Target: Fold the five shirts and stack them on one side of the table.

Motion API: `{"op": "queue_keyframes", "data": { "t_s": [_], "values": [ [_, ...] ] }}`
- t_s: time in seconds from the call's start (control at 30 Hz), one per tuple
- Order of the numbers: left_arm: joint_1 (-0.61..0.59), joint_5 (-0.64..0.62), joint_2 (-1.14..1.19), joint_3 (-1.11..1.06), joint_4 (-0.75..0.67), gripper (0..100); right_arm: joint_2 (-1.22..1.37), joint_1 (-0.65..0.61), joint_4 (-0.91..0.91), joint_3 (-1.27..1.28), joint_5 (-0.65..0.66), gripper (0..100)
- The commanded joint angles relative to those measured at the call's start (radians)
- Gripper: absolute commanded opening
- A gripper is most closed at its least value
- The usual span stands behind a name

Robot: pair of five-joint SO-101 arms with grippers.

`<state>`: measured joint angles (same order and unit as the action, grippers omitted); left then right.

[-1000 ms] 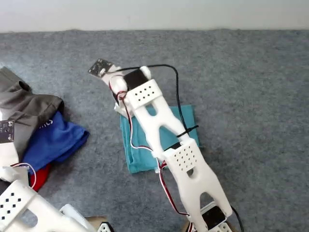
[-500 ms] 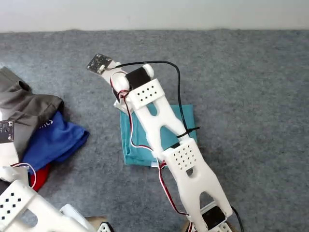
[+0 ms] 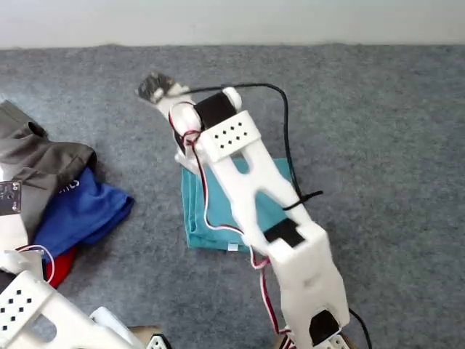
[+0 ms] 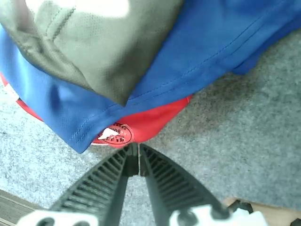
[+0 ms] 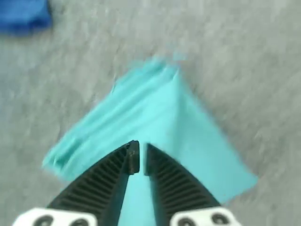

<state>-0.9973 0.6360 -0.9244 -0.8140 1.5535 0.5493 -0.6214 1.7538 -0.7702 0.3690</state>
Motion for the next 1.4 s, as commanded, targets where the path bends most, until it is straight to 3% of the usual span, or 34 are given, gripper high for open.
{"op": "queue_keyframes", "data": {
  "t_s": [0.0, 0.17, 0.53, 0.63, 0.83, 1.03, 1.17, 1.37],
  "values": [
    [0.009, 0.002, -0.005, 0.01, -0.012, 2, -0.177, -0.01, 0.041, 0.27, 0.02, 0.9],
    [0.009, 0.002, -0.005, 0.01, -0.012, 2, -0.185, -0.044, 0.016, 0.445, 0.014, 1.0],
    [0.006, 0.002, -0.005, 0.01, -0.008, 2, -0.077, -0.325, -0.022, 0.44, 0.014, 1.0],
    [0.008, 0.002, -0.005, 0.01, -0.008, 2, -0.105, -0.321, -0.012, 0.44, 0.02, 1.0],
    [0.008, 0.002, -0.005, 0.01, -0.012, 2, -0.231, -0.18, 0.021, 0.37, 0.021, 1.0],
    [0.009, 0.002, -0.005, 0.01, -0.012, 2, -0.199, -0.077, 0.007, 0.365, 0.074, 1.0],
    [0.009, 0.002, -0.005, 0.01, -0.012, 2, -0.064, -0.094, -0.027, 0.364, 0.077, 1.0],
    [0.009, 0.002, -0.005, 0.01, -0.008, 2, 0.062, -0.248, -0.027, 0.305, 0.025, 1.0]
  ]
}}
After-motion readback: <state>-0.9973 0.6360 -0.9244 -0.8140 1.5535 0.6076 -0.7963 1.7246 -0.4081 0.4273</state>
